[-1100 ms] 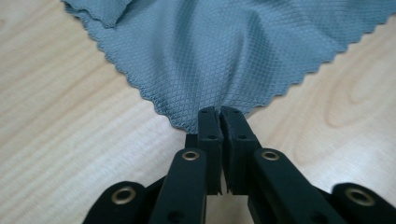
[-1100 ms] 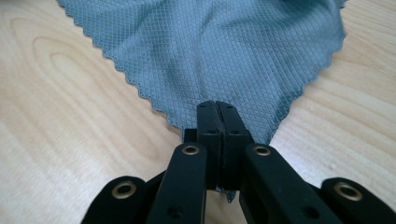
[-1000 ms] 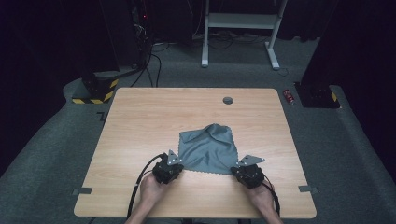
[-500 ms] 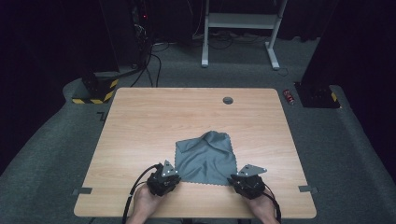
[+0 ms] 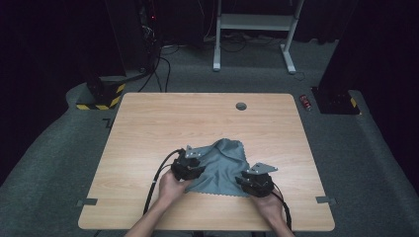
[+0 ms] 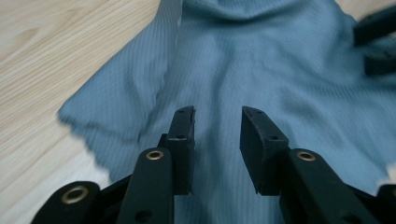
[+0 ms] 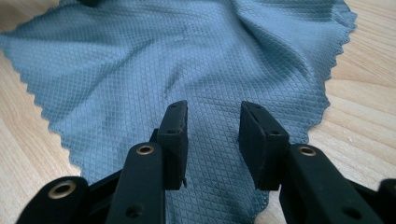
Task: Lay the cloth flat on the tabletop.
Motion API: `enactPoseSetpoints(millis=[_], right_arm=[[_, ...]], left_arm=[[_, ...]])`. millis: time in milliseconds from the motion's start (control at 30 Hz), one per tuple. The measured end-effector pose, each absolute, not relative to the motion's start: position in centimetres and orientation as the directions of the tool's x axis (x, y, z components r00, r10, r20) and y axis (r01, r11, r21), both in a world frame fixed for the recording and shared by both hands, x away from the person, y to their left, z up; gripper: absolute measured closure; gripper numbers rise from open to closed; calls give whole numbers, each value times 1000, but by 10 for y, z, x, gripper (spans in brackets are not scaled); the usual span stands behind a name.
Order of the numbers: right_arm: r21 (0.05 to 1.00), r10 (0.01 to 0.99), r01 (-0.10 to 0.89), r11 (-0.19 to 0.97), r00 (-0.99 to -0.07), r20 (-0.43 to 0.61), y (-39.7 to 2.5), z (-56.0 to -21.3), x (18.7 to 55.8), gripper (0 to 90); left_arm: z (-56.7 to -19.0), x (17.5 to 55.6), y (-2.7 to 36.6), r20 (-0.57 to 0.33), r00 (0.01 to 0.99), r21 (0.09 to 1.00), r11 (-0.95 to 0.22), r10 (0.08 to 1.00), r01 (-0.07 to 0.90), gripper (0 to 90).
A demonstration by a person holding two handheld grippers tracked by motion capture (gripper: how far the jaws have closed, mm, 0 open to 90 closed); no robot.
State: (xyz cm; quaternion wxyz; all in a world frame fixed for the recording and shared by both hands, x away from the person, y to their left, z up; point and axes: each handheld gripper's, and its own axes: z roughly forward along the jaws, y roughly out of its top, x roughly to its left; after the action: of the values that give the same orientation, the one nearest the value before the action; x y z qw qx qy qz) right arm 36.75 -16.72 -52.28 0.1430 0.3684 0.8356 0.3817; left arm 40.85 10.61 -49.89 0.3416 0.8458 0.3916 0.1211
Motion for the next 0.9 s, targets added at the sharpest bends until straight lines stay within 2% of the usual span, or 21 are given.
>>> enactPoseSetpoints(millis=[67, 267, 333, 433, 533, 633, 800, 900], right_arm=[[744, 727, 503, 440, -686, 34, -167, -523, 368, 615], [741, 726, 478, 472, -687, -19, -162, -523, 365, 609], [741, 727, 480, 469, -687, -15, -162, -523, 365, 608], [741, 728, 481, 470, -686, -17, -162, -523, 364, 608], [740, 729, 482, 469, -685, -16, -162, -523, 364, 608], [741, 727, 479, 471, -686, -18, -162, -523, 364, 608], [740, 728, 481, 469, -685, -16, -162, -523, 364, 609], [740, 730, 482, 468, -684, -17, -162, -523, 364, 609]], left_arm=[[-499, 413, 102, -64, 660, 672, -457, 749, 583, 653], [-494, 454, 89, 26, 590, 673, -451, 807, 587, 633], [-493, 478, 93, 72, 507, 653, -425, 859, 627, 616], [-489, 485, 102, 55, 453, 667, -370, 890, 647, 592], [-483, 473, 107, 25, 488, 700, -364, 873, 614, 589], [-483, 458, 110, 34, 529, 694, -401, 848, 598, 581], [-492, 448, 120, 16, 535, 683, -400, 845, 611, 587], [-499, 458, 121, 48, 533, 660, -427, 845, 617, 659]])
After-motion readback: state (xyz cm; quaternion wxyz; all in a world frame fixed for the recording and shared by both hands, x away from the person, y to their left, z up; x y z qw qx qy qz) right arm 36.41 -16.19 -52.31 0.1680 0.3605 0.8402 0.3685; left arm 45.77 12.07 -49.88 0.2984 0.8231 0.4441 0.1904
